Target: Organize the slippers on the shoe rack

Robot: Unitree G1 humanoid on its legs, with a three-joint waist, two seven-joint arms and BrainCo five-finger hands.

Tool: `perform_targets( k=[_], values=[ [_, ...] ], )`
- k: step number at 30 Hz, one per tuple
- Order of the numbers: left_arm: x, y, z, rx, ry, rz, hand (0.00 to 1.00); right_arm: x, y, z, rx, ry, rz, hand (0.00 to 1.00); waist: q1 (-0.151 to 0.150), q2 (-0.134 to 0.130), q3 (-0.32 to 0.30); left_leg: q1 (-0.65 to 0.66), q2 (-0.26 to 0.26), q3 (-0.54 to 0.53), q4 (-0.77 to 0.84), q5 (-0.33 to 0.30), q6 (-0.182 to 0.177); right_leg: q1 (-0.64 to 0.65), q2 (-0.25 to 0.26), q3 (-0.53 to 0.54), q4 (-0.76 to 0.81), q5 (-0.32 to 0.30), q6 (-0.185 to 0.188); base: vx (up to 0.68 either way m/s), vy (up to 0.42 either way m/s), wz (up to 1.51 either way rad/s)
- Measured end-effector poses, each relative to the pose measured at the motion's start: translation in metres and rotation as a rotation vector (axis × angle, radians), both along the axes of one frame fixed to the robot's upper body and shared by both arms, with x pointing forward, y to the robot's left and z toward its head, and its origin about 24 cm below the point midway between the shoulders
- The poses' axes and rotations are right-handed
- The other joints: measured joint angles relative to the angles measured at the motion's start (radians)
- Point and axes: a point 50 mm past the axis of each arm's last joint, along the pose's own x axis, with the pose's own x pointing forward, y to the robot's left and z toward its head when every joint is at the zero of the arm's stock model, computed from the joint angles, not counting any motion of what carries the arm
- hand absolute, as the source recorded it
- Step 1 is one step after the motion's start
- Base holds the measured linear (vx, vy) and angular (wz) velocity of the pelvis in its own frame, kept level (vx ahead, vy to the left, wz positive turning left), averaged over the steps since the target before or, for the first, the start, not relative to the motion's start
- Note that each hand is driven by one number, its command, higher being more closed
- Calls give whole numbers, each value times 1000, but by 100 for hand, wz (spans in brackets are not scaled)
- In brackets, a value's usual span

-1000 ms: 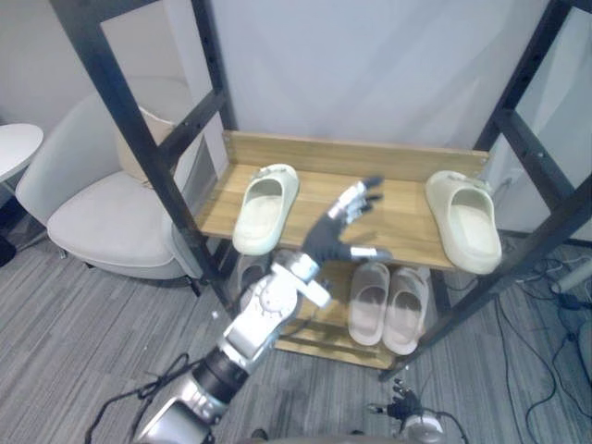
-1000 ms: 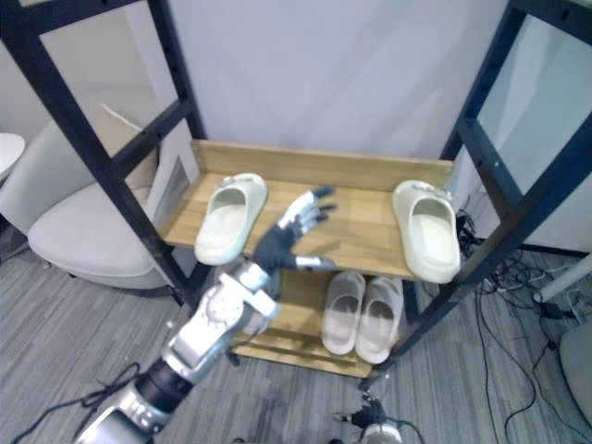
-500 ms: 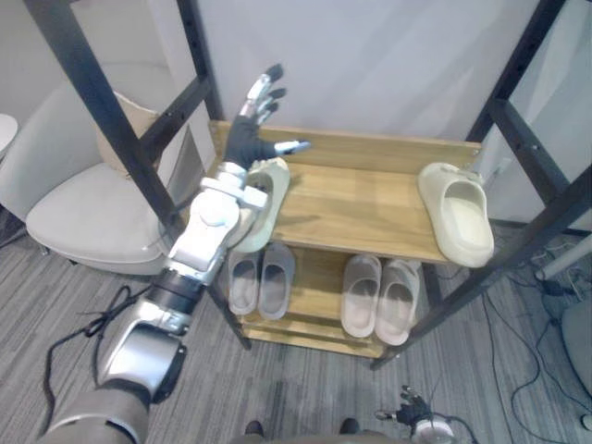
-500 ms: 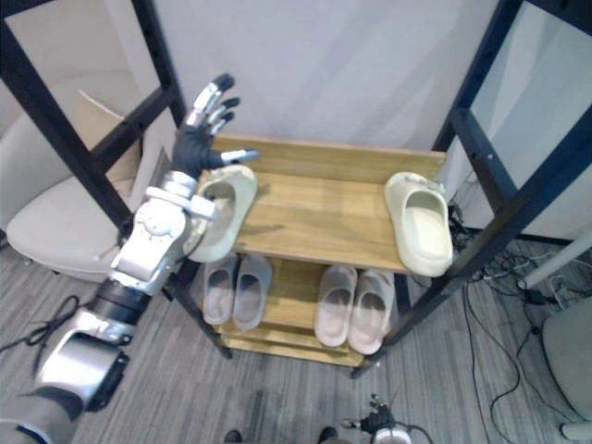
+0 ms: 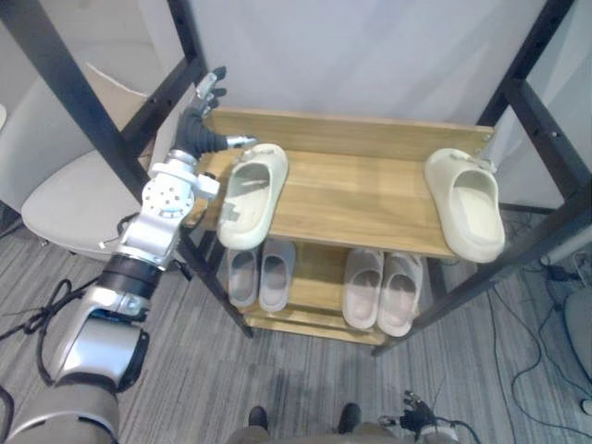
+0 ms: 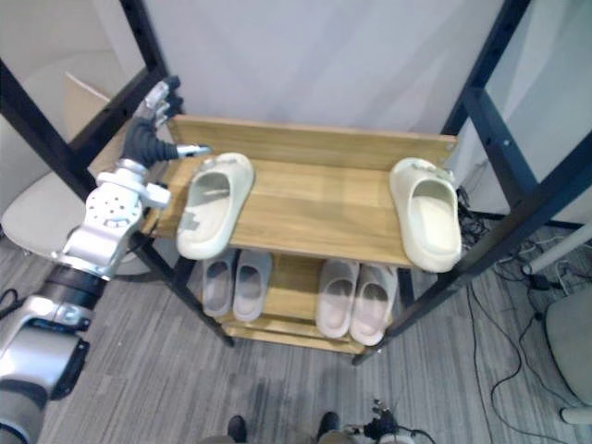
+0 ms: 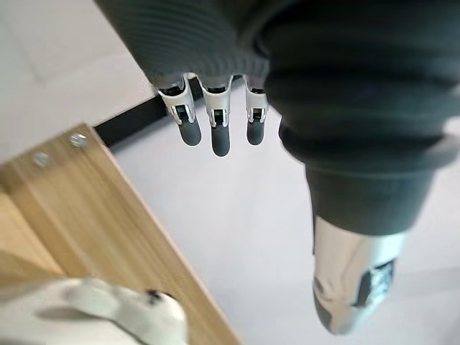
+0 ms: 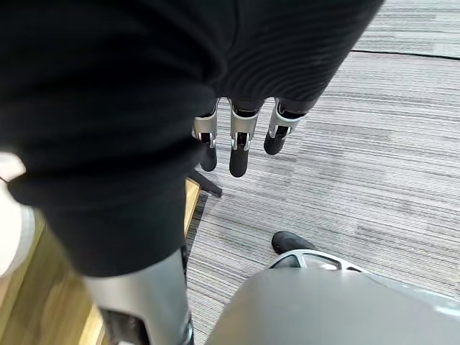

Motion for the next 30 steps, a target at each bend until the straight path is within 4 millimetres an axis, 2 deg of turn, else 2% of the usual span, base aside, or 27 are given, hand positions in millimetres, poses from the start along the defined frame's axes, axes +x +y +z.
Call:
perform_targets(
  k=[9, 30],
  values=[
    [2, 4, 0, 106, 13, 37, 0, 3, 0, 2, -2, -17, 3, 0, -7, 3, 20, -15, 0, 2, 1, 0, 1, -18, 0, 5, 0, 7, -2, -5, 2, -1],
    [8, 12, -17, 300, 81, 135, 0, 11, 1, 6, -1, -61, 10, 0, -24, 0, 47, -18, 1, 26, 2, 0, 1, -34, 0, 28, 0, 13, -3, 2, 2, -3]
  ],
)
